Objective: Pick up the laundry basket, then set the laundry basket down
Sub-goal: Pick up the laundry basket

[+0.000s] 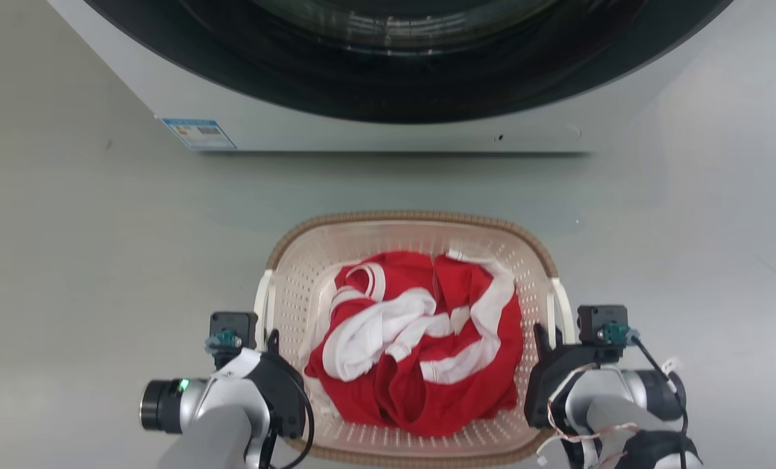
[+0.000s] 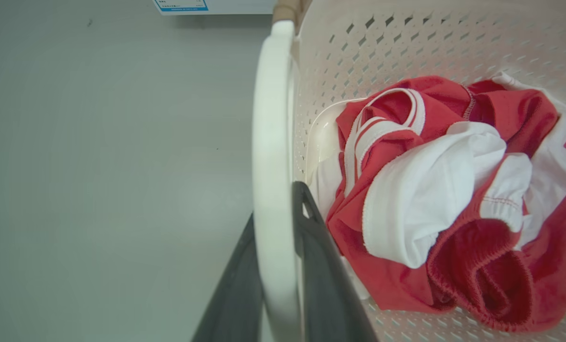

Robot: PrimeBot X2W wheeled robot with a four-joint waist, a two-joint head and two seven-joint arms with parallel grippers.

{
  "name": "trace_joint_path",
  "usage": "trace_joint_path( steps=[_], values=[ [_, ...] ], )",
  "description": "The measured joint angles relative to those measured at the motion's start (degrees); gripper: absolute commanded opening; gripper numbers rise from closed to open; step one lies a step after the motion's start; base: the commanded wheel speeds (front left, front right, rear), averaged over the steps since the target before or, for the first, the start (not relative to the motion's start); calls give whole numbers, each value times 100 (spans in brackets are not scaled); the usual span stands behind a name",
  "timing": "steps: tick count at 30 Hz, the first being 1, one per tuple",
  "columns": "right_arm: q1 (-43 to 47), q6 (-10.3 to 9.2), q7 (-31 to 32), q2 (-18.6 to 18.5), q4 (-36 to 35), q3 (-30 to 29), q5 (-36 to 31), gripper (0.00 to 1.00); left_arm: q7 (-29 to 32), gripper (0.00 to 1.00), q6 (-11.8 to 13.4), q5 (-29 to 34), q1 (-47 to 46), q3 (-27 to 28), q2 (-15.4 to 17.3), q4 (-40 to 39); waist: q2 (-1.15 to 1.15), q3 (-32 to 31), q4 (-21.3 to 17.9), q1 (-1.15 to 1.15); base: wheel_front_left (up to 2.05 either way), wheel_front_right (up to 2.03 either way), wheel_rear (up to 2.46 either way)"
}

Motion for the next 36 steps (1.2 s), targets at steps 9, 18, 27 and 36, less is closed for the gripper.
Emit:
trace_joint_path(
  steps=[9, 18, 27, 36],
  values=[
    [690, -24, 181, 5, -124, 250, 327, 0, 58, 0, 1, -202, 608, -225, 5, 31, 0, -704, 10, 0, 0, 0, 0],
    [1243, -25, 350, 12, -226, 481, 626, 0, 127, 0, 1, -275, 1094, -367, 11, 122, -1, -1410, -12, 0, 0, 0, 0],
    [1667, -32, 586, 7, -366, 713, 890, 0, 260, 0, 1, -356, 1496, -478, 35, 179, -1, -2025, -41, 0, 0, 0, 0],
    [1875, -34, 992, 2, -372, 922, 1132, 0, 530, 0, 1, -510, 1801, -641, 57, 186, 0, -2469, -75, 0, 0, 0, 0]
  ],
)
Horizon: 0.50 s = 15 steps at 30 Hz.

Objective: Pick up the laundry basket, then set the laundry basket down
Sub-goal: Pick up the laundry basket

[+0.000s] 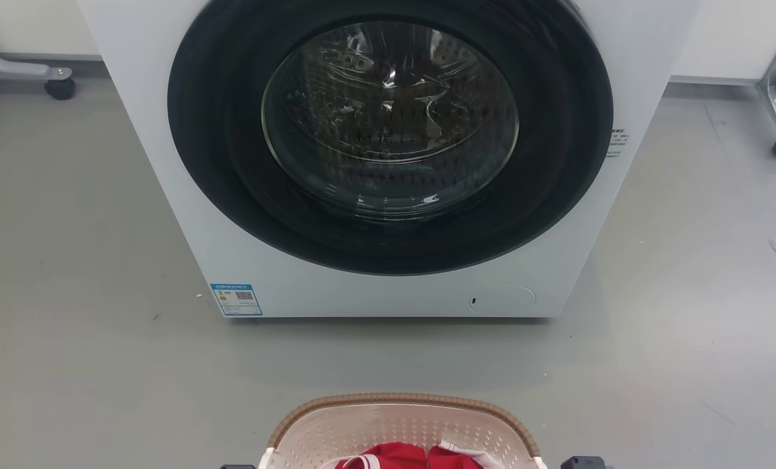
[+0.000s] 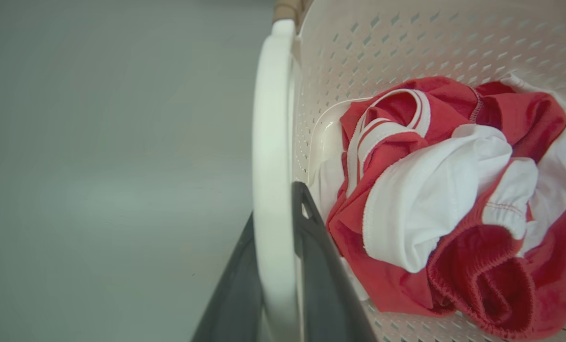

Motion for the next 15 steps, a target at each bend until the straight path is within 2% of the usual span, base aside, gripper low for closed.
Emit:
trace_joint_path(
  steps=[15],
  values=[
    [3, -25, 419, -2, 88, 175, 256, 0, 314, 0, 5, -83, 130, -145, 8, -24, 0, -202, -5, 1, 0, 0, 0]
  ],
)
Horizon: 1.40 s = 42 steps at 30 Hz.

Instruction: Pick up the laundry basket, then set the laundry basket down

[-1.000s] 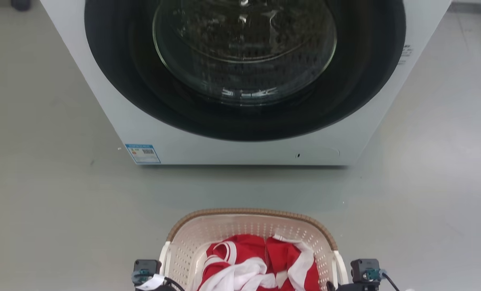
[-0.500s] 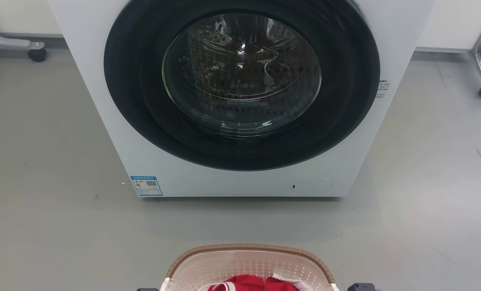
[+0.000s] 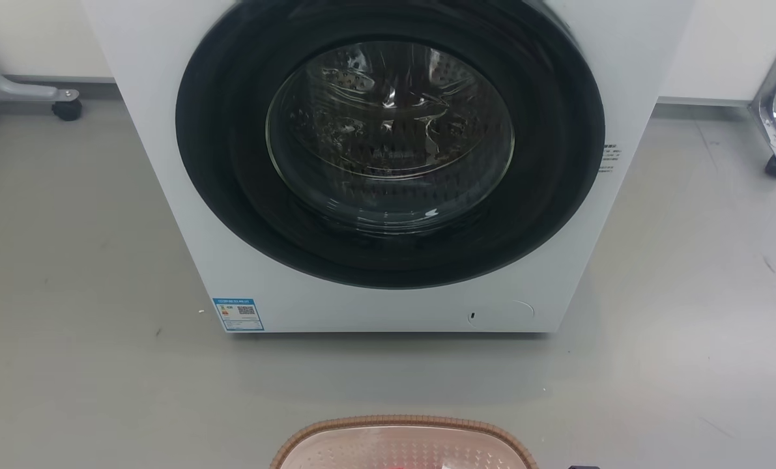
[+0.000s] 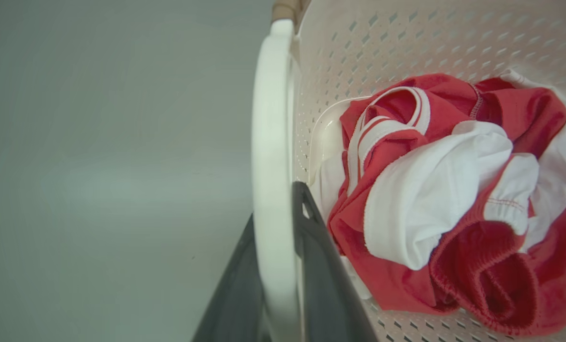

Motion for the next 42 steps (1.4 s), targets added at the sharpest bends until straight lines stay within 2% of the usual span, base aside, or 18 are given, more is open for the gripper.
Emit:
trace_joint_path(
  steps=[28, 42],
  values=[
    [90, 0, 144, 33, 99, 258, 398, 0, 201, 0, -16, -131, 87, -62, -38, 182, 0, -191, -23, 0, 0, 0, 0],
    [48, 0, 143, 58, 132, 375, 561, 0, 198, 0, -214, -141, 14, -56, -29, 335, 1, -144, -26, 0, 0, 0, 0]
  ],
)
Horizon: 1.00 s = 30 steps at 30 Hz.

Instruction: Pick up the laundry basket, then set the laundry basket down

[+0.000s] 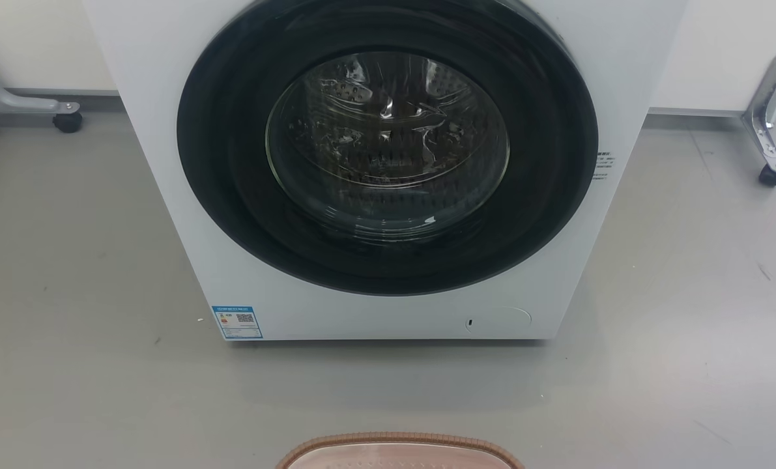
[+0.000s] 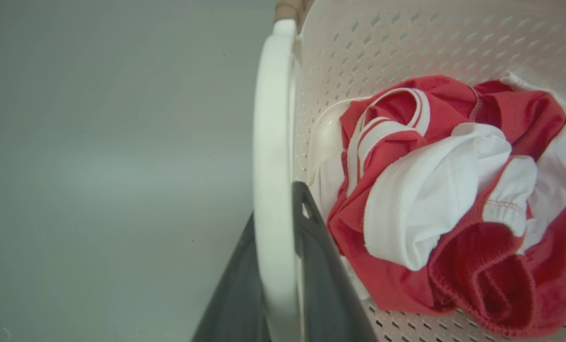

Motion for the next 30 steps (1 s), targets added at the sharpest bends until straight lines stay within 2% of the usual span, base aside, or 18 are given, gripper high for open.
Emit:
trace_joint_path(
  steps=[10, 30],
  values=[
    [-88, 0, -1, -1, -23, 74, 86, 0, -47, 0, -91, -3, -57, 0, 12, 58, 0, 29, -9, 0, 0, 0, 0],
    [-172, -15, -154, -25, -161, 223, 221, 0, -102, 0, -93, -7, -251, 1, 23, 147, 0, 309, -41, 0, 0, 0, 0]
  ],
)
